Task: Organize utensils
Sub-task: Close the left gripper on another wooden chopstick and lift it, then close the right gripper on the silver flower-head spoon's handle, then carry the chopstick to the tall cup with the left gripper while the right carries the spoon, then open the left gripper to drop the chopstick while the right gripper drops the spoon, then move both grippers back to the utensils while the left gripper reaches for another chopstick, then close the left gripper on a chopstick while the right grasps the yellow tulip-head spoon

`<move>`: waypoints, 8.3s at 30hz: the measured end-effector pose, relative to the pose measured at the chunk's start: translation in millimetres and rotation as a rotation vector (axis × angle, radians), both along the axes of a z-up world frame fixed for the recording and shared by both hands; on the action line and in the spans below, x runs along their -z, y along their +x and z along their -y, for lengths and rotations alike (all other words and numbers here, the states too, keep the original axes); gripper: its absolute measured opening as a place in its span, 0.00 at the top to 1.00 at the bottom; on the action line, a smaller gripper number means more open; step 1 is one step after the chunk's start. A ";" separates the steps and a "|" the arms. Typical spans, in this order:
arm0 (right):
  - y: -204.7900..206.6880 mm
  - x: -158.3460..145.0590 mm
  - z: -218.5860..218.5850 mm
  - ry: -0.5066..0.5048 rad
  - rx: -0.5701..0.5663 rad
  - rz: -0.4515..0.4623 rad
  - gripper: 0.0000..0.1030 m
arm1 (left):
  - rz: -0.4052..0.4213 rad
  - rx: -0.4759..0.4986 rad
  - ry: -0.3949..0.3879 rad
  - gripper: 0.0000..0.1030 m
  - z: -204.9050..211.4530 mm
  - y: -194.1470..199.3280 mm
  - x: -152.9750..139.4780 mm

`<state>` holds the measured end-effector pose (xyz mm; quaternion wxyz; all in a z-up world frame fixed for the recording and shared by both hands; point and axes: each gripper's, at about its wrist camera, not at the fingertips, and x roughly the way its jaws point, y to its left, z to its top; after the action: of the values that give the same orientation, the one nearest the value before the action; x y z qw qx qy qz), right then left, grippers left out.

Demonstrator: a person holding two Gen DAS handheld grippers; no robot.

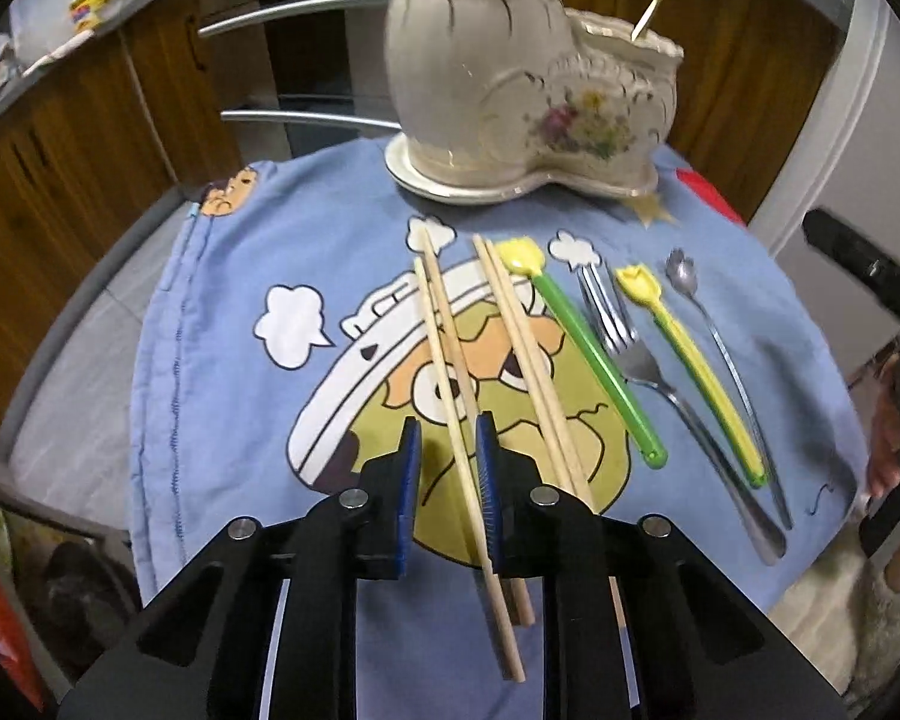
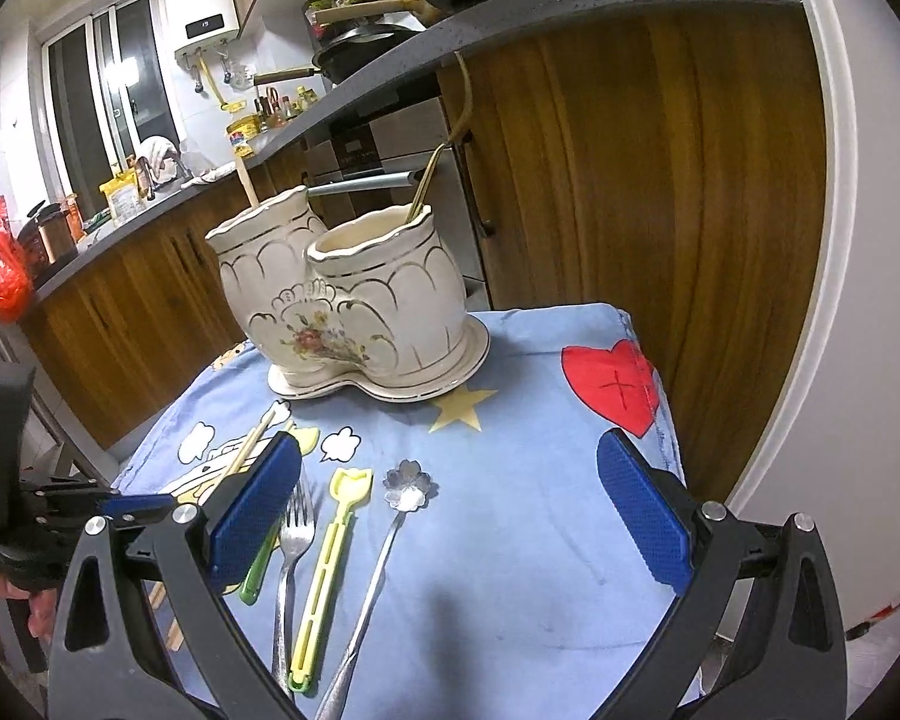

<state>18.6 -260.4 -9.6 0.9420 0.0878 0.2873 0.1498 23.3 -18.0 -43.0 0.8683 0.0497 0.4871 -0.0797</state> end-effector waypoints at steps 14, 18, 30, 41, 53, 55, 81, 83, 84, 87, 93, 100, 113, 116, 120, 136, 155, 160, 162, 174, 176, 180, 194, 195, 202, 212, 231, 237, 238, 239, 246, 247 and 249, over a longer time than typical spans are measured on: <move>4.1 -0.8 4.6 0.011 -0.025 -0.010 0.05 | -0.053 0.015 0.065 0.86 7.4 8.1 9.7; 5.2 1.2 1.7 -0.013 -0.024 -0.019 0.05 | -0.030 -0.010 0.050 0.95 1.9 7.1 10.2; 5.1 15.7 -19.9 -0.139 -0.105 -0.137 0.24 | 0.097 -0.041 -0.029 0.96 -16.5 -6.9 1.9; -1.4 29.9 -55.9 -0.210 -0.134 -0.271 0.72 | 0.147 0.005 -0.118 0.95 -26.2 -17.2 -1.9; 19.7 38.2 -67.8 -0.269 -0.079 -0.345 0.84 | 0.211 0.044 -0.181 0.95 -34.5 -29.3 -16.8; 24.5 38.7 -62.8 -0.226 -0.059 -0.359 0.94 | 0.215 0.049 -0.188 0.95 -34.4 -29.1 -17.8; -15.1 -65.7 -42.0 -0.012 -0.052 0.245 0.97 | 0.533 0.100 -0.350 0.95 -40.8 -33.2 -86.1; -6.4 -75.3 -38.8 0.022 -0.040 0.277 0.97 | 0.571 0.106 -0.350 0.95 -36.9 -26.2 -94.9; -1.2 -79.1 -37.6 0.037 -0.038 0.290 0.97 | 0.582 0.110 -0.351 0.95 -35.3 -23.0 -98.2; 18.9 -88.8 -37.8 0.063 -0.036 0.328 0.97 | 0.616 0.127 -0.383 0.96 -31.4 -5.0 -112.5; 59.1 -105.9 -39.7 0.137 -0.052 0.384 0.97 | 0.688 0.126 -0.405 0.96 -22.3 35.0 -135.9; 92.0 -114.2 -45.2 0.149 -0.038 0.479 0.97 | 0.799 0.094 -0.389 0.96 -7.4 89.7 -156.1; 131.6 -92.8 -67.8 0.050 -0.027 0.461 0.97 | 0.849 0.079 -0.289 0.95 13.6 127.5 -128.4; 130.2 -87.9 -71.7 0.020 -0.038 0.433 0.97 | 0.838 0.083 -0.308 0.95 9.1 123.9 -123.1; 118.1 -87.7 -66.2 -0.001 -0.032 0.404 0.97 | 0.840 0.087 -0.303 0.95 1.7 111.1 -119.1; 62.8 -67.2 -37.9 0.022 0.057 0.359 0.97 | 0.726 0.019 -0.300 0.95 -21.3 72.5 -93.3; 75.8 -53.1 -30.8 0.052 0.057 0.298 0.97 | 0.718 0.012 -0.285 0.84 -19.2 76.5 -90.2; 77.9 -52.3 -28.5 0.058 0.065 0.291 0.97 | 0.720 0.007 -0.273 0.79 -19.6 75.0 -90.7; 78.4 -51.2 -26.1 0.063 0.070 0.285 0.97 | 0.715 0.003 -0.281 0.68 -20.9 74.7 -90.1; 86.1 -49.5 -21.0 0.092 0.090 0.263 0.97 | 0.699 -0.001 -0.309 0.67 -26.4 74.0 -90.0; 86.3 -49.2 -20.5 0.097 0.087 0.259 0.96 | 0.692 0.001 -0.313 0.67 -27.1 73.9 -89.4; 86.6 -47.8 -20.5 0.096 0.085 0.253 0.95 | 0.691 -0.004 -0.310 0.55 -27.9 72.1 -88.6; 58.6 -43.1 -7.1 0.128 0.124 0.177 0.10 | 0.690 -0.045 -0.252 0.10 -34.5 44.7 -78.8; 54.8 -42.0 -6.7 0.132 0.123 0.170 0.10 | 0.675 -0.038 -0.237 0.09 -33.7 42.1 -77.0; 30.1 -29.9 -20.4 0.051 0.087 0.149 0.05 | 0.566 -0.023 -0.189 0.08 -31.0 29.9 -58.4; 9.4 -10.9 -23.6 -0.005 0.077 0.077 0.05 | 0.419 -0.030 -0.101 0.08 -26.3 13.8 -25.3; -6.1 2.1 -46.6 -0.178 -0.020 -0.047 0.13 | 0.148 0.076 -0.001 0.54 -3.9 1.8 -6.3; -2.0 8.0 -43.2 -0.181 -0.032 -0.079 0.26 | 0.064 0.128 0.026 0.75 9.8 5.5 2.9; -1.6 8.6 -42.9 -0.182 -0.035 -0.081 0.26 | 0.049 0.134 0.020 0.76 10.3 6.0 4.6; -1.0 9.7 -42.7 -0.182 -0.041 -0.086 0.26 | 0.037 0.140 0.026 0.78 11.7 6.6 6.6; 0.5 13.6 -43.9 -0.191 -0.069 -0.112 0.27 | 0.022 0.142 0.070 0.93 16.5 8.7 9.8; 0.4 13.7 -44.2 -0.192 -0.075 -0.117 0.27 | 0.024 0.139 0.066 0.94 15.8 8.6 9.7; 0.5 15.1 -47.0 -0.194 -0.107 -0.145 0.28 | 0.037 0.129 0.042 0.95 10.3 8.3 9.9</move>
<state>19.1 -213.3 -24.7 0.9135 -0.0086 0.3719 0.1648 31.6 -28.2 -52.8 0.8689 0.1004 0.4684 -0.1243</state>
